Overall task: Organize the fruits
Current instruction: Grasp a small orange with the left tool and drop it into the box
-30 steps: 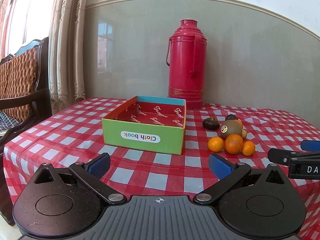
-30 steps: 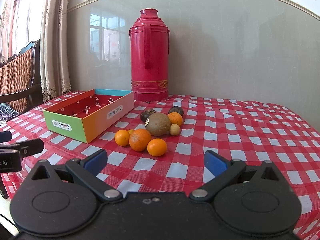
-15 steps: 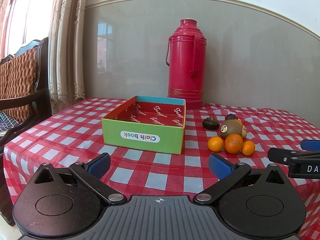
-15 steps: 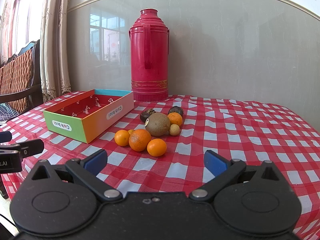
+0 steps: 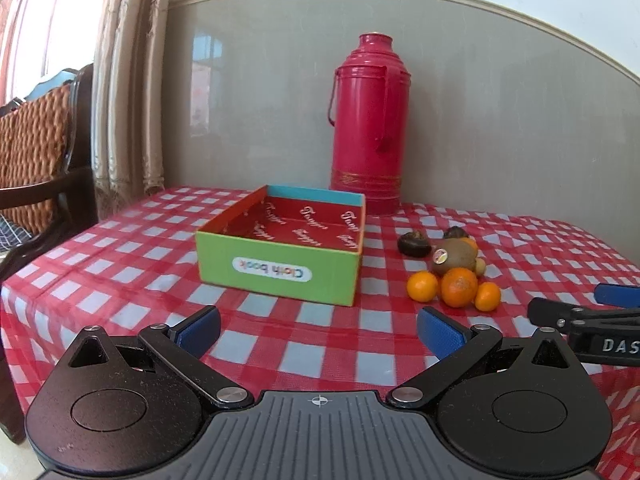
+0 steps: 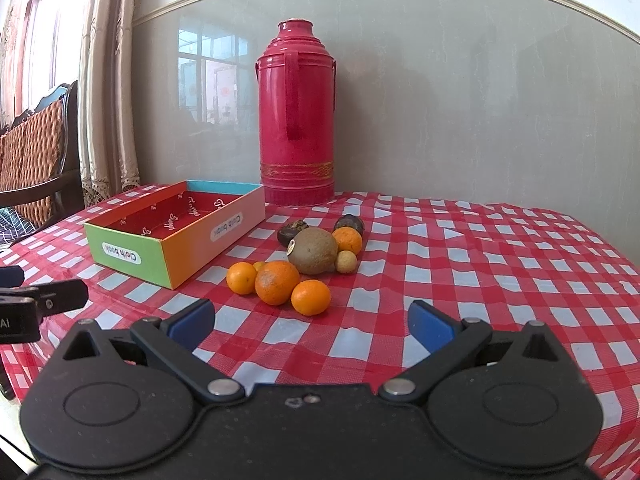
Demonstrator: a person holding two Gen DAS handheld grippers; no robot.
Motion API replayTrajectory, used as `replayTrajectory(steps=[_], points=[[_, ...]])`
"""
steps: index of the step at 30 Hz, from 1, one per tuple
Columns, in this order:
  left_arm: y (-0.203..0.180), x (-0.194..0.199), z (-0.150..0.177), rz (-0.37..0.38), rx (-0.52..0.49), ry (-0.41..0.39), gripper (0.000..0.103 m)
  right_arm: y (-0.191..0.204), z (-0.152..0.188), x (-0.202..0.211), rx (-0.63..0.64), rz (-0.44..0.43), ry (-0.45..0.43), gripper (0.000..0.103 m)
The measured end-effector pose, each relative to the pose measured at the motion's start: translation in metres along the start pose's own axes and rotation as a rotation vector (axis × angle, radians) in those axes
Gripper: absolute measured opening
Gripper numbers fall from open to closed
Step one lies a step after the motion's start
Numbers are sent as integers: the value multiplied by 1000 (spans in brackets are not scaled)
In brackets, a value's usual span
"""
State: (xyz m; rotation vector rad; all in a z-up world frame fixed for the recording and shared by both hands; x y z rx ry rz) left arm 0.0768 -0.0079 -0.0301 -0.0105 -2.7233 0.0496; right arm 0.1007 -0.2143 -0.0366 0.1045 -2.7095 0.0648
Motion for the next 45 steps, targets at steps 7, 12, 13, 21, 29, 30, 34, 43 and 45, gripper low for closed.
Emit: replayTrajectory(steps=[7, 12, 13, 21, 29, 30, 34, 43, 45], points=[[-43, -15, -2, 110, -48, 9, 103, -21, -8, -12, -14, 88, 6, 97], [-64, -34, -12, 129, -78, 23, 103, -48, -11, -22, -89, 137, 14, 97], [-67, -39, -13, 142, -71, 29, 103, -51, -11, -25, -95, 149, 16, 97], [-96, -70, -5, 175, -88, 107, 61, -75, -8, -37, -149, 188, 38, 97], [-99, -105, -7, 130, -76, 147, 54, -82, -8, -52, -148, 201, 62, 97], [-99, -109, -6, 131, -72, 157, 50, -82, -8, -54, -144, 202, 62, 97], [-99, -125, -6, 129, -69, 167, 48, -82, -11, -65, -140, 211, 68, 97], [-102, -153, -8, 143, -44, 209, 33, -81, -16, -94, -167, 204, 85, 97], [-104, -149, -9, 153, -44, 206, 33, -81, -16, -96, -185, 196, 85, 97]])
Point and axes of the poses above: each gripper's, at about its wrist camera, not at the fingertips, and x roughly against the way its jaws point, y to its left, z to its underside, the point moved 8 cm from there along -x, roughly the way its jaws point, and after that the axes turned 2 degrees about y, right-handed, at the moved point
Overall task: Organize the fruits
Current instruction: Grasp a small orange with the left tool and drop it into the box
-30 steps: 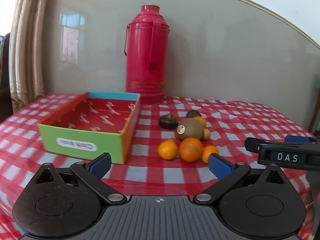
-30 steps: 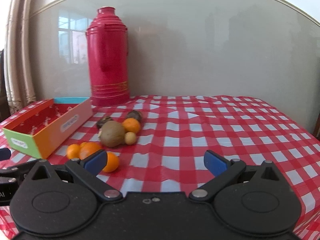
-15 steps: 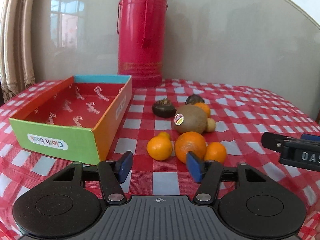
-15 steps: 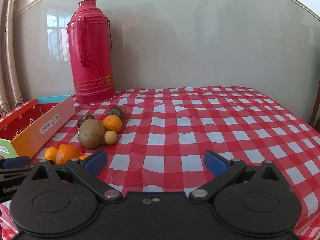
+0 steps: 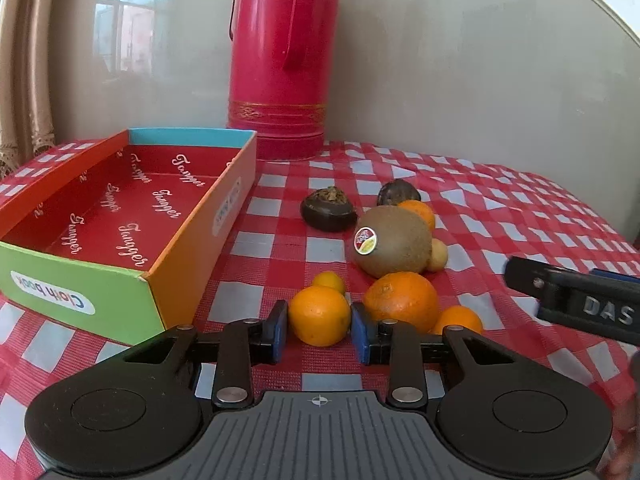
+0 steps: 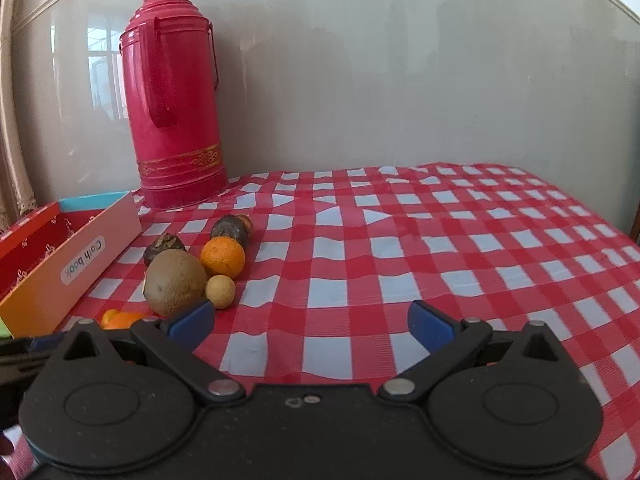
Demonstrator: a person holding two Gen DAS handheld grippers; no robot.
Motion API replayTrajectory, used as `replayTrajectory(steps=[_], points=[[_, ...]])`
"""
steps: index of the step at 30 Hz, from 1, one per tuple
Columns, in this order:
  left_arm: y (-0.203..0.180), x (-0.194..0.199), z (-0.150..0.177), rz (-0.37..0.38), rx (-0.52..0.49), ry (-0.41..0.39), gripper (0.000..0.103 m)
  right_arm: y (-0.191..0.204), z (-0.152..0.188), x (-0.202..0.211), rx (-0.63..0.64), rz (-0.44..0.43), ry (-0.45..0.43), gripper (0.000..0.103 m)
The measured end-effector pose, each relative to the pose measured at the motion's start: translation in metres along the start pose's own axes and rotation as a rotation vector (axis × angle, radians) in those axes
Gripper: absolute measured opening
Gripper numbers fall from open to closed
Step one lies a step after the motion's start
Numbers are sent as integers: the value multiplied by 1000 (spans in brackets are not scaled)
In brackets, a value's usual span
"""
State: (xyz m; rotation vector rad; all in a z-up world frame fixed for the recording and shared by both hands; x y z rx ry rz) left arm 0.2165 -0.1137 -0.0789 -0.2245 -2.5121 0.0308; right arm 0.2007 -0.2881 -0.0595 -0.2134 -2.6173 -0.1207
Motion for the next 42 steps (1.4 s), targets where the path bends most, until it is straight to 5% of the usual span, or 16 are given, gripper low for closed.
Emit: replayTrajectory(steps=[10, 18, 19, 22, 26, 37, 42], points=[[37, 50, -32, -122, -31, -204, 33, 14, -1, 9, 6, -37, -24, 97], [102, 51, -47, -224, 61, -229, 33, 43, -1, 9, 58, -85, -36, 97], [109, 51, -44, -230, 72, -219, 35, 48, 0, 9, 74, -92, -36, 97], [124, 55, -41, -238, 114, -235, 84, 62, 3, 14, 128, -111, -47, 97], [125, 78, -43, -282, 66, -312, 102, 76, 6, 22, 196, -129, -70, 97], [152, 129, -19, -437, 19, -321, 103, 89, 16, 45, 259, -157, -85, 97], [166, 152, -1, -502, 38, -312, 103, 83, 24, 43, 204, -160, -17, 97]])
Point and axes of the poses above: each gripper's, at about its wrist camera, not at the fingertips, and x roughly against the way its jaws point, y to its left, z to its underside, the point moved 8 cm from there along -x, roughly the way its jaws point, and after that the axes turned 2 degrees about y, right-handed, at the moved point
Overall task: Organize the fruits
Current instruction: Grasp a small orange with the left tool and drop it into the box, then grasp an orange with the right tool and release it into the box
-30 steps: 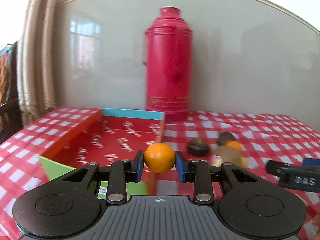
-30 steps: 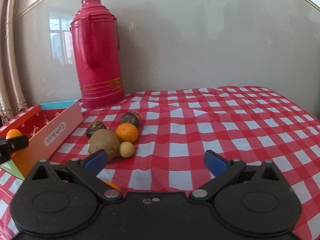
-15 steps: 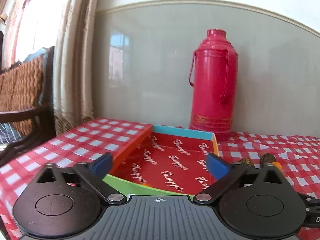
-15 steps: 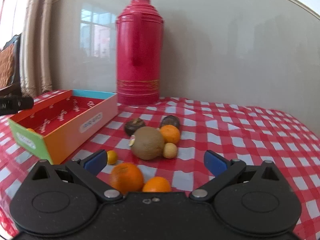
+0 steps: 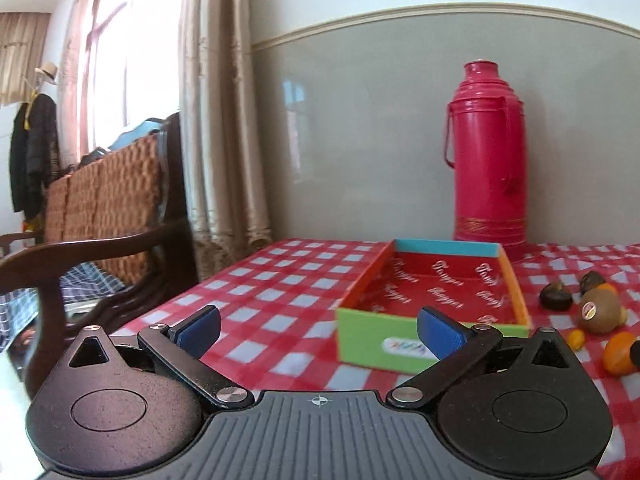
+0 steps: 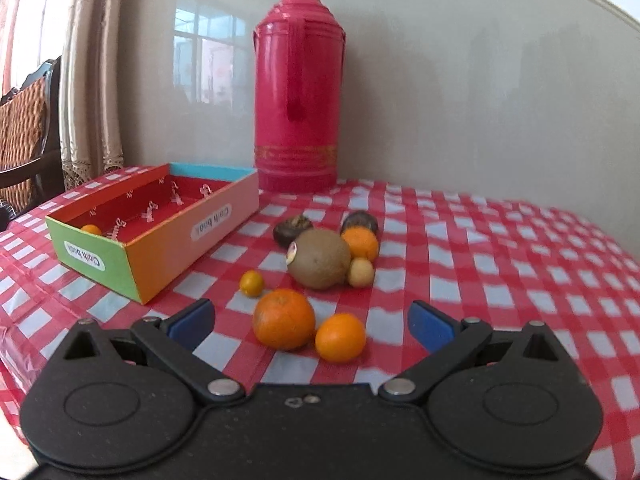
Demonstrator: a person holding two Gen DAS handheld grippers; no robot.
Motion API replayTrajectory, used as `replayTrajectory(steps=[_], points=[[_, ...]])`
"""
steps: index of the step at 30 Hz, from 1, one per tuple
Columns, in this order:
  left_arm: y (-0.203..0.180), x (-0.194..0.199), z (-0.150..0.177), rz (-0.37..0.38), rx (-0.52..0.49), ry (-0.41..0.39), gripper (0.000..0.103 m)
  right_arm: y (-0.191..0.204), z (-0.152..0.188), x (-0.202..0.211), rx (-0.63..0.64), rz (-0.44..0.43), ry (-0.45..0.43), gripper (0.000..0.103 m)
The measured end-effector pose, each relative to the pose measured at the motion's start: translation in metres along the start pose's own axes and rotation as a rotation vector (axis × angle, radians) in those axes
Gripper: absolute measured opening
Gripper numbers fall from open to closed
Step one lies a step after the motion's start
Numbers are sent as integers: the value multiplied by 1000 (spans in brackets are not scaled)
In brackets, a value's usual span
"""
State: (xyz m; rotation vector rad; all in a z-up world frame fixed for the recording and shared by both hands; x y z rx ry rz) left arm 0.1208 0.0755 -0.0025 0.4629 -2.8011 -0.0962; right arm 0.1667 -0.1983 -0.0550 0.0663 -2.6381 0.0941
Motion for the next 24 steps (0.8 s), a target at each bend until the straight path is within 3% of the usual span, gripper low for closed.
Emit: replayTrajectory(steps=[5, 8, 12, 16, 21, 23, 24], points=[[-1, 9, 4, 89, 39, 9, 103, -4, 12, 5, 0, 47, 37, 94], [-10, 11, 3, 74, -24, -17, 103, -3, 17, 4, 33, 66, 54, 92], [-19, 6, 6, 74, -69, 7, 103, -6, 19, -1, 40, 70, 70, 87], [-17, 5, 6, 66, -65, 15, 103, -13, 19, -11, 19, 60, 97, 73], [-8, -3, 10, 52, -40, 47, 103, -17, 18, -21, -1, 40, 121, 66], [-7, -5, 11, 50, -33, 58, 103, -17, 18, -23, -10, 26, 125, 56], [-7, -7, 12, 48, -31, 59, 103, -17, 18, -25, -13, 22, 135, 42]])
Point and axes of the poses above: each gripper's, at about its wrist camera, not at the fingertips, and x roughly against the way its jaws point, y to its left, z to its underside, the point moved 8 cm from there along -x, roughly the way its jaws point, and after that the axes turned 2 degrees about y, right-handed, at the moved point
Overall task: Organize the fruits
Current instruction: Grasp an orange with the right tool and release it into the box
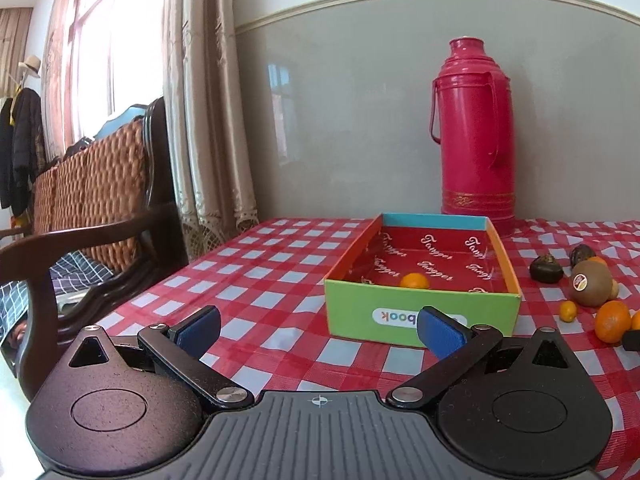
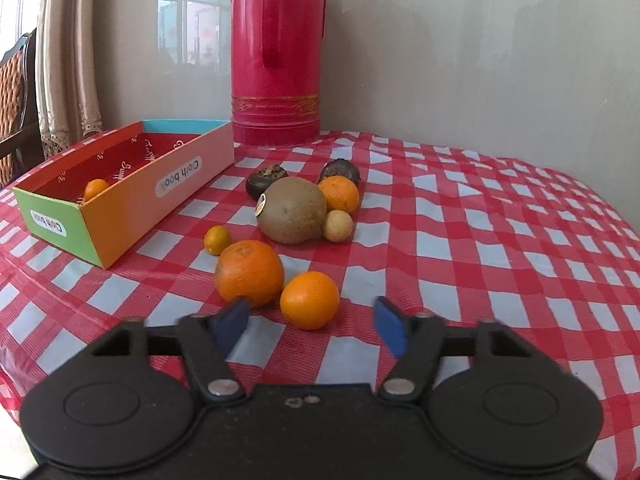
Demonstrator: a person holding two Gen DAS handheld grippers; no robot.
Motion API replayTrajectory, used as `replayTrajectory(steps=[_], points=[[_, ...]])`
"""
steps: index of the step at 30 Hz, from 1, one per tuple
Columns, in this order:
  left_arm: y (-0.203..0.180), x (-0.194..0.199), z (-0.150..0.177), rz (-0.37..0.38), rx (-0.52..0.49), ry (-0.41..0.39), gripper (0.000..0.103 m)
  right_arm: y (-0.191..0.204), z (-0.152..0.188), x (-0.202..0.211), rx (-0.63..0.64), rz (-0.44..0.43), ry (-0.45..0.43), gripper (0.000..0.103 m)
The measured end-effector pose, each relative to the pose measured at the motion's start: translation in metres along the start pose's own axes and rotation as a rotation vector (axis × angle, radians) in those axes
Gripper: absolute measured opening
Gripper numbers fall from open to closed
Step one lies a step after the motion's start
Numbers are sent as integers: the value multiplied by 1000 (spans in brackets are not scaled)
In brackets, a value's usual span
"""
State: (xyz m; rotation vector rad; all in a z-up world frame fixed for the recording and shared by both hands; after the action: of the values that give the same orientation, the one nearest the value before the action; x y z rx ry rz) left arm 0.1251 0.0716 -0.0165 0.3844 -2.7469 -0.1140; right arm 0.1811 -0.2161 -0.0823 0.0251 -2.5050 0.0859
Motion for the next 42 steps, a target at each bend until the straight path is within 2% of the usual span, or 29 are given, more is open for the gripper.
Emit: replayTrajectory(steps=[1, 3, 13, 19, 29, 33, 34, 35, 36, 37, 39, 40, 42], points=[[0, 0, 1, 0, 0, 1, 103, 0, 1, -2, -3, -2, 15, 31], [0, -1, 1, 1, -4, 3, 103, -2, 0, -2, -24, -15, 11, 24], [3, -1, 1, 6, 4, -1, 103, 7, -22, 22, -19, -28, -95, 24], [14, 0, 3, 0, -3, 0, 103, 51, -45, 40, 24, -95, -203, 24], [63, -6, 15, -65, 22, 26, 103, 120, -69, 31, 53, -195, -261, 24], [86, -8, 20, -99, 40, 41, 103, 140, -73, 22, 47, -225, -255, 25], [91, -9, 21, -99, 49, 49, 103, 145, -73, 19, 49, -234, -260, 28], [95, -9, 22, -99, 58, 54, 103, 149, -73, 17, 53, -234, -266, 36], [99, -8, 23, -103, 67, 57, 103, 154, -74, 15, 53, -225, -264, 74], [103, -8, 24, -106, 74, 59, 103, 156, -74, 15, 43, -209, -275, 97], [109, -8, 25, -106, 95, 64, 103, 155, -76, 24, 25, -214, -331, 97], [111, -8, 26, -102, 106, 66, 103, 155, -76, 25, 30, -213, -332, 97], [111, -10, 27, -85, 130, 72, 103, 147, -76, 32, 23, -173, -361, 97]])
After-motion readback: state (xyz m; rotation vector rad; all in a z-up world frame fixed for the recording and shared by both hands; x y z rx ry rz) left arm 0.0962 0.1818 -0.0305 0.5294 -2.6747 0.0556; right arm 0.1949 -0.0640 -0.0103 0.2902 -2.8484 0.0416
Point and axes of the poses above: each gripper's, at about its wrist camera, not at the fingertips, and x roughly against the way its jaws point, y to its left, z to its underside, the point moved 8 cm from there along -x, roughly the way its jaws point, and after that the axes turned 2 degrees about y, right-handed, at the moved point
